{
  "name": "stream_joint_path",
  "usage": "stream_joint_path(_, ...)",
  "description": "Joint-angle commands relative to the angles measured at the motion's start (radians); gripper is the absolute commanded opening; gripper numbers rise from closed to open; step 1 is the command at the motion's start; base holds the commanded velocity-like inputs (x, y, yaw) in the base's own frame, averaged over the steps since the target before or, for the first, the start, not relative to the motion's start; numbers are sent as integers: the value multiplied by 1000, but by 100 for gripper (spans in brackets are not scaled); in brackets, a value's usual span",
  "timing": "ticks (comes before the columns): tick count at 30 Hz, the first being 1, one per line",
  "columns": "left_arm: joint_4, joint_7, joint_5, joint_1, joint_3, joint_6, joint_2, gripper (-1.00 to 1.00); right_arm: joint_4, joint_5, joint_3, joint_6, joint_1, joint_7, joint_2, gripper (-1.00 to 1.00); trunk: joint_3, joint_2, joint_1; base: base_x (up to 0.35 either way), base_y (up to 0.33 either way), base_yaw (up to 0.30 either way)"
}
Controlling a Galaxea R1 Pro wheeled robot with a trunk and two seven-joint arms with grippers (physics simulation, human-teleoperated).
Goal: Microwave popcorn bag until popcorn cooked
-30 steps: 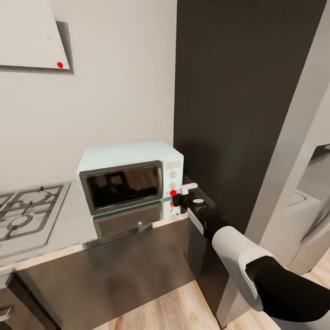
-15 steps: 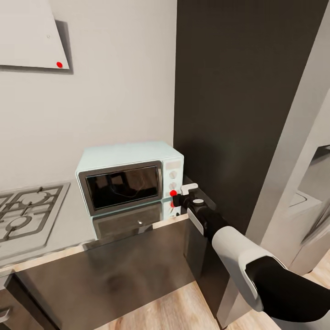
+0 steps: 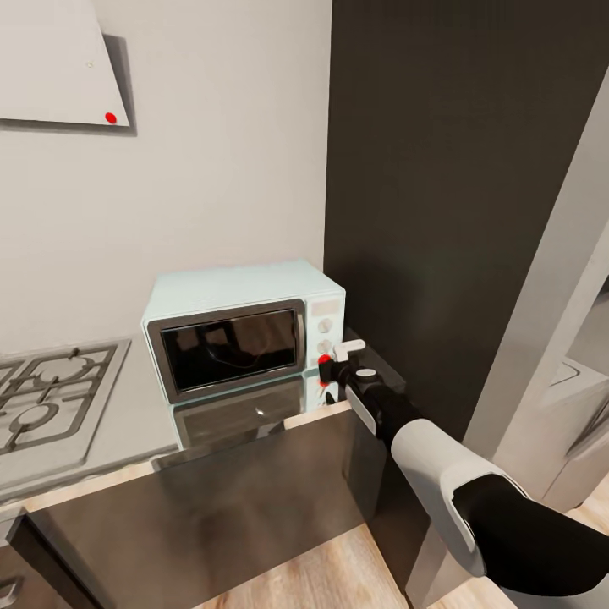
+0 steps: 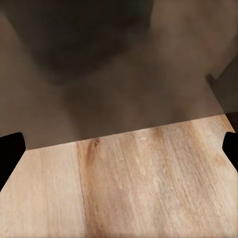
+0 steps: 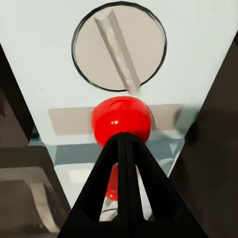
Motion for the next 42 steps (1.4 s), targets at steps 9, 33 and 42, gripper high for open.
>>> stream_joint_path(9,-1,-1,0,1,1,-2,-1,100,35,-10,4,-4,3,0,0,-100,-1,-1,0,12,0,0)
stream_joint_path(33,-1,-1,-1,1,0,-2,-1,100,35,-10,4,-4,3,0,0,-100,-1,-1,0,69,13,0)
stream_joint_path(42,39,-1,-1,-3,3,-2,1,100,34,-10,4,-4,3,0,0,-100,-1,-1,0,-3,0,0)
